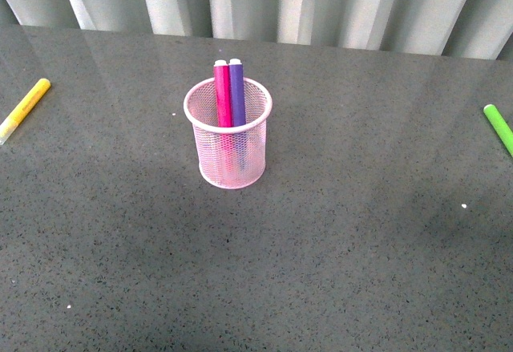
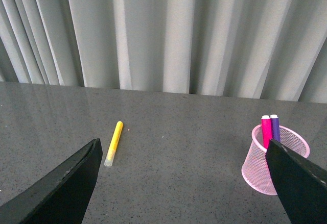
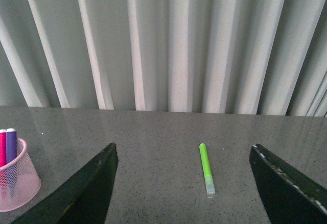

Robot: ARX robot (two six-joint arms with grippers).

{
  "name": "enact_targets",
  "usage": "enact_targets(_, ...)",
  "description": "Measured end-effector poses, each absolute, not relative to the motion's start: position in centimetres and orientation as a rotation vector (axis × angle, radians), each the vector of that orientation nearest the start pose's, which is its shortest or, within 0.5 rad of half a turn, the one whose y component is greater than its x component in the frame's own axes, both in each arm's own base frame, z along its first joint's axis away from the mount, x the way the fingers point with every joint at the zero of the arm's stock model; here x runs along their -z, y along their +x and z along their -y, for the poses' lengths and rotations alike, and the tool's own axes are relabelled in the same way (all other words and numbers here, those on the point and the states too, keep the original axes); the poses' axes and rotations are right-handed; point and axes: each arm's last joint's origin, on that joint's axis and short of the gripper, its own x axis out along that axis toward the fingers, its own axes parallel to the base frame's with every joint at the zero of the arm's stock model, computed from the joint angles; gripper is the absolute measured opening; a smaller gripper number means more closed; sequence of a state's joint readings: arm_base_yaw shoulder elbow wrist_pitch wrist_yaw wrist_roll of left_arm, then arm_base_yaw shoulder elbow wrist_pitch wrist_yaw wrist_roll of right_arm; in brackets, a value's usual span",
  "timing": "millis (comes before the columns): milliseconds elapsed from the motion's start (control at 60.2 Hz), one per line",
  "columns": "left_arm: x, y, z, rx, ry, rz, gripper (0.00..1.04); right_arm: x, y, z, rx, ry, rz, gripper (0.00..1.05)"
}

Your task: Insert purple and pink pens into pink cup

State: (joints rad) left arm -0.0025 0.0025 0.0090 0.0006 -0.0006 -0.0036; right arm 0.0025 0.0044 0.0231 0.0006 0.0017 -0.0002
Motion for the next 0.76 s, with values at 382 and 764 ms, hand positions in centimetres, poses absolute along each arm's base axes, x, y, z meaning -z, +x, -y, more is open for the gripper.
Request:
enact_targets(382, -16.64, 9.73, 0.02, 0.002, -0.004, 0.007, 0.98, -17.11, 9.65, -0.02, -0.001, 0.001, 0.019, 0.98)
enact_targets(764, -16.64, 9.73, 0.02, 0.002, -0.004, 0.007, 0.98, -17.11, 9.65, -0.02, -0.001, 0.001, 0.019, 0.98)
